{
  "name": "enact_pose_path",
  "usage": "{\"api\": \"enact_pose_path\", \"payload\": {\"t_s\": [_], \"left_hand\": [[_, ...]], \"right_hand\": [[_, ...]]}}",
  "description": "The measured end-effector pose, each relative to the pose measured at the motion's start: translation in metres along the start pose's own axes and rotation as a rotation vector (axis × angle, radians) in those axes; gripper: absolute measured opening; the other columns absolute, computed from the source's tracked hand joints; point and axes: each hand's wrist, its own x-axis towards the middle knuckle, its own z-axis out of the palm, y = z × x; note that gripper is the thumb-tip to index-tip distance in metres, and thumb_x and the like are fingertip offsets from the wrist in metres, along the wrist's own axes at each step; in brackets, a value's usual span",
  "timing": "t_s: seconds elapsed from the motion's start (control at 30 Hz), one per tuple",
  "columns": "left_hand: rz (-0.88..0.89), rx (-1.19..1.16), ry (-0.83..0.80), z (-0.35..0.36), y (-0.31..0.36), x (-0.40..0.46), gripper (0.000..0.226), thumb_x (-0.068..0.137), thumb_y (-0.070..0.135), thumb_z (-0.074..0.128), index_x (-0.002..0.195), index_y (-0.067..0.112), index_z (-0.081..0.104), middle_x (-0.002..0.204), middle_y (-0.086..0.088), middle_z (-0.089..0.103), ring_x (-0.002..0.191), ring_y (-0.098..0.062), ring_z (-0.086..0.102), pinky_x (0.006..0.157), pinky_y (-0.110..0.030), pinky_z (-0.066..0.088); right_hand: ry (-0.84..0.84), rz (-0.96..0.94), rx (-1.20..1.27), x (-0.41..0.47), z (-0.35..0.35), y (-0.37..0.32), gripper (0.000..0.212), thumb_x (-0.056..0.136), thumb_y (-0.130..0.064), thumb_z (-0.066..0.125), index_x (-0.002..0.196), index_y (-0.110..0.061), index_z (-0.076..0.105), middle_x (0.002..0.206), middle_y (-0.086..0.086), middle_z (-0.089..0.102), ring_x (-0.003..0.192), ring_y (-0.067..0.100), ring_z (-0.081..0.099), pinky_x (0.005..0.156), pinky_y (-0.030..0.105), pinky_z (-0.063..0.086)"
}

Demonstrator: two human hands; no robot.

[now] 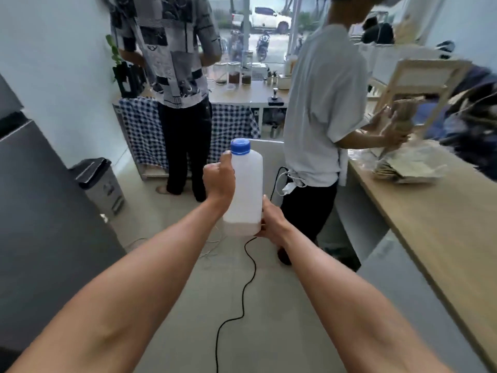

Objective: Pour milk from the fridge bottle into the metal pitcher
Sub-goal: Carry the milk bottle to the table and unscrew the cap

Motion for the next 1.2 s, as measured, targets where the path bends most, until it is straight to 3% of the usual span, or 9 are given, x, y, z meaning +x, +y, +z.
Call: {"api": "enact_pose_path", "payload": {"t_s": [0.2, 0.3, 0.37, 0.5, 0.6, 0.73, 0.9, 1.07, 1.2], "left_hand": [[-0.048, -0.032, -0.224, 0.126, -0.013, -0.062, 0.063, 0.093, 0.040, 0.058, 0.035, 0.023, 0.041, 0.042, 0.007, 0.044, 0.043, -0.014, 0.037, 0.050, -0.028, 0.030], [-0.062, -0.014, -0.337, 0.187, -0.019, -0.103, 0.056, 0.097, 0.043, 0.057, 0.045, 0.024, 0.048, 0.048, 0.004, 0.048, 0.048, -0.015, 0.041, 0.052, -0.027, 0.033], [-0.067, -0.010, -0.400, 0.227, -0.021, -0.131, 0.053, 0.099, 0.041, 0.057, 0.053, 0.016, 0.049, 0.051, 0.000, 0.049, 0.050, -0.016, 0.041, 0.052, -0.028, 0.033], [-0.101, -0.033, -0.562, 0.296, -0.022, -0.187, 0.054, 0.097, 0.039, 0.058, 0.050, 0.019, 0.043, 0.047, 0.002, 0.042, 0.047, -0.017, 0.035, 0.050, -0.029, 0.027], [-0.097, -0.034, -0.703, 0.336, -0.021, -0.230, 0.053, 0.093, 0.041, 0.058, 0.047, 0.020, 0.042, 0.048, 0.000, 0.042, 0.049, -0.019, 0.035, 0.053, -0.032, 0.029], [-0.102, -0.039, -0.892, 0.378, -0.021, -0.285, 0.053, 0.092, 0.041, 0.058, 0.046, 0.021, 0.040, 0.051, -0.003, 0.041, 0.051, -0.019, 0.034, 0.054, -0.034, 0.029], [-0.158, -0.017, -1.082, 0.416, -0.030, -0.345, 0.058, 0.096, 0.040, 0.059, 0.046, 0.021, 0.037, 0.047, 0.002, 0.039, 0.048, -0.019, 0.032, 0.052, -0.030, 0.027], [-0.206, 0.022, -1.266, 0.441, -0.038, -0.396, 0.063, 0.094, 0.042, 0.060, 0.040, 0.026, 0.032, 0.043, 0.009, 0.036, 0.048, -0.017, 0.031, 0.053, -0.029, 0.026], [-0.214, 0.020, -1.405, 0.453, -0.046, -0.426, 0.061, 0.093, 0.045, 0.059, 0.046, 0.024, 0.027, 0.044, 0.009, 0.032, 0.047, -0.016, 0.029, 0.052, -0.029, 0.025]], "right_hand": [[0.172, -0.033, 0.136, -0.035, -0.137, 0.005, 0.043, 0.106, -0.054, 0.041, 0.103, -0.022, 0.070, 0.101, 0.007, 0.076, 0.094, 0.029, 0.071, 0.084, 0.049, 0.062], [0.313, -0.013, 0.201, -0.053, -0.205, 0.015, 0.051, 0.107, -0.057, 0.039, 0.115, -0.017, 0.069, 0.105, 0.009, 0.075, 0.097, 0.029, 0.071, 0.075, 0.042, 0.061], [0.370, -0.017, 0.254, -0.067, -0.249, 0.021, 0.057, 0.106, -0.059, 0.036, 0.126, -0.015, 0.067, 0.115, 0.011, 0.073, 0.101, 0.031, 0.069, 0.078, 0.043, 0.060], [0.497, -0.066, 0.273, -0.113, -0.325, 0.028, 0.035, 0.107, -0.052, 0.040, 0.107, -0.027, 0.065, 0.114, 0.007, 0.071, 0.103, 0.033, 0.069, 0.090, 0.055, 0.060], [0.598, -0.081, 0.329, -0.144, -0.373, 0.042, 0.033, 0.107, -0.050, 0.041, 0.106, -0.026, 0.063, 0.112, 0.007, 0.070, 0.102, 0.031, 0.069, 0.090, 0.053, 0.061], [0.721, -0.108, 0.432, -0.186, -0.420, 0.064, 0.037, 0.106, -0.047, 0.042, 0.113, -0.018, 0.065, 0.109, 0.009, 0.072, 0.098, 0.033, 0.070, 0.084, 0.052, 0.062], [0.891, -0.092, 0.508, -0.230, -0.461, 0.092, 0.040, 0.105, -0.052, 0.041, 0.112, -0.023, 0.067, 0.114, 0.007, 0.073, 0.103, 0.033, 0.070, 0.086, 0.048, 0.063], [1.044, -0.060, 0.667, -0.263, -0.487, 0.119, 0.038, 0.103, -0.051, 0.045, 0.107, -0.021, 0.068, 0.109, 0.008, 0.074, 0.103, 0.035, 0.071, 0.092, 0.053, 0.060], [1.148, -0.050, 0.747, -0.282, -0.494, 0.135, 0.040, 0.104, -0.051, 0.042, 0.111, -0.021, 0.067, 0.111, 0.008, 0.074, 0.106, 0.033, 0.070, 0.095, 0.049, 0.059]]}}
